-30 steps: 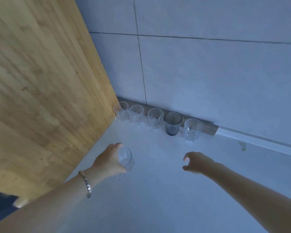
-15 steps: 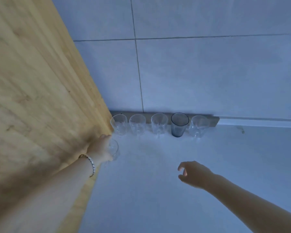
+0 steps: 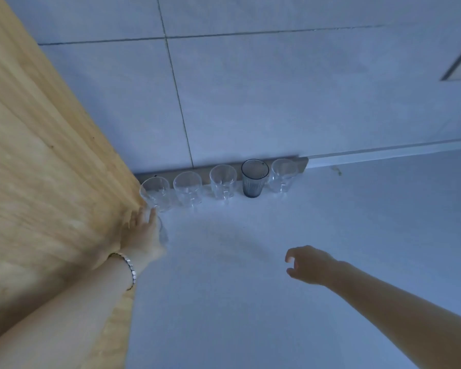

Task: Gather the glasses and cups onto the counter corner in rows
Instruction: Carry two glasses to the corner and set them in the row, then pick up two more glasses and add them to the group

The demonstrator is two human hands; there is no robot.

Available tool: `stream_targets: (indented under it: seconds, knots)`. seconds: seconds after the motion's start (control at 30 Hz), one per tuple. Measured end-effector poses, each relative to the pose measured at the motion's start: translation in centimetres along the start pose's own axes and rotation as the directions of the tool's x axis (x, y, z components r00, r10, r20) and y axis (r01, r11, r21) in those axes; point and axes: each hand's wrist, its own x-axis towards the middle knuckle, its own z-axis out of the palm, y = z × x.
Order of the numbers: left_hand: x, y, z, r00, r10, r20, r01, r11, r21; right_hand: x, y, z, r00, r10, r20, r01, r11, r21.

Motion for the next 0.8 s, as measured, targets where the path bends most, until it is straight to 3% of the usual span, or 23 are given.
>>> stream_targets:
  seconds: [0.13,0.27,0.5,0.8]
  knots:
    - [-3.7,6.5,-1.7,0.961,0.250,0.123,-0.261,0.962,0.086,-1.3,1.7,-0.1,0.999,0.023,0.027,-0.024,1.000,0.018]
    - [-6.2,14.6,-1.6,0.837,0.390,0.385,-0.399,0.915,-0.060,-3.9,5.3,0.0,0.997,0.065,0.049,-0.068,0.997,0.042]
    - [-11.7,32.3,-2.5,0.699,0.618,0.359,-0.613,0.777,-0.145,-11.8,17.8,0.4,0.969,0.247,-0.003,-0.238,0.938,0.252]
    - [-22.4,57.7,-1.5,0.524,0.781,0.341,-0.795,0.592,-0.134,-26.4,41.5,5.5,0.870,0.493,0.006,-0.456,0.799,0.391]
